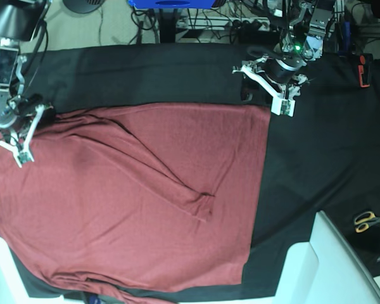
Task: Fold the T-shirt properly
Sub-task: 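Grasp the shoulder corner by the collar with the right gripper and pull outward, then lower the left gripper onto the hem corner and grasp it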
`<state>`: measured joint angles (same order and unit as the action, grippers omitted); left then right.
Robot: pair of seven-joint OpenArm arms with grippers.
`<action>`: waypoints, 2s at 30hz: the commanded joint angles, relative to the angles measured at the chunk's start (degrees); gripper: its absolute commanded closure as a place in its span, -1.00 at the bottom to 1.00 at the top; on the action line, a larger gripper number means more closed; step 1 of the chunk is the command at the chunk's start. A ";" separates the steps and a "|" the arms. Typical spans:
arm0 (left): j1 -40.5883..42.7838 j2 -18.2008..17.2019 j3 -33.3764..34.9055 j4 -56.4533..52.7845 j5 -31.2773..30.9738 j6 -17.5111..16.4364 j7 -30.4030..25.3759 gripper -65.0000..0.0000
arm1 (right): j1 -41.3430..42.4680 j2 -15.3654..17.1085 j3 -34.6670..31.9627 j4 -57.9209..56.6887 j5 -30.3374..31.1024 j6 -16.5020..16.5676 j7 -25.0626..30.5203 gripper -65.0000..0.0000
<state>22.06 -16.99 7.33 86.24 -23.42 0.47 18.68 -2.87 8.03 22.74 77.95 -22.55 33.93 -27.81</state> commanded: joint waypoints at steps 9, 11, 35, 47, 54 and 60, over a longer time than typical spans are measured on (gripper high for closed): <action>-0.22 -0.37 -0.17 0.75 -0.18 -0.07 -1.05 -0.10 | 5.29 0.98 -0.10 -2.48 -0.18 0.05 -1.51 0.99; -0.22 -0.37 -0.17 0.75 -0.18 -0.07 -1.05 -0.10 | 6.17 0.98 -0.10 -3.01 -0.18 0.05 -1.51 0.99; -0.39 1.48 -0.26 0.75 -0.01 -0.07 -1.05 -0.11 | 13.12 2.30 -5.64 -12.59 -0.09 -0.22 -1.33 0.71; -1.54 1.57 -0.34 0.84 -0.36 -0.07 -1.14 -0.13 | 13.03 4.06 19.15 -1.60 19.86 -0.22 1.22 -0.60; -1.36 2.00 -4.83 -1.80 -14.87 -5.00 -0.61 -0.29 | 14.61 12.76 29.35 -24.46 34.46 0.05 0.78 -0.60; -0.92 0.51 -11.07 -7.95 -27.44 -15.28 -0.61 -0.78 | 15.75 19.35 29.17 -38.88 47.64 0.05 1.04 -0.62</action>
<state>20.95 -16.36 -3.84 77.73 -50.33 -14.48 17.87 11.64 25.45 51.81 37.98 24.25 33.47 -28.03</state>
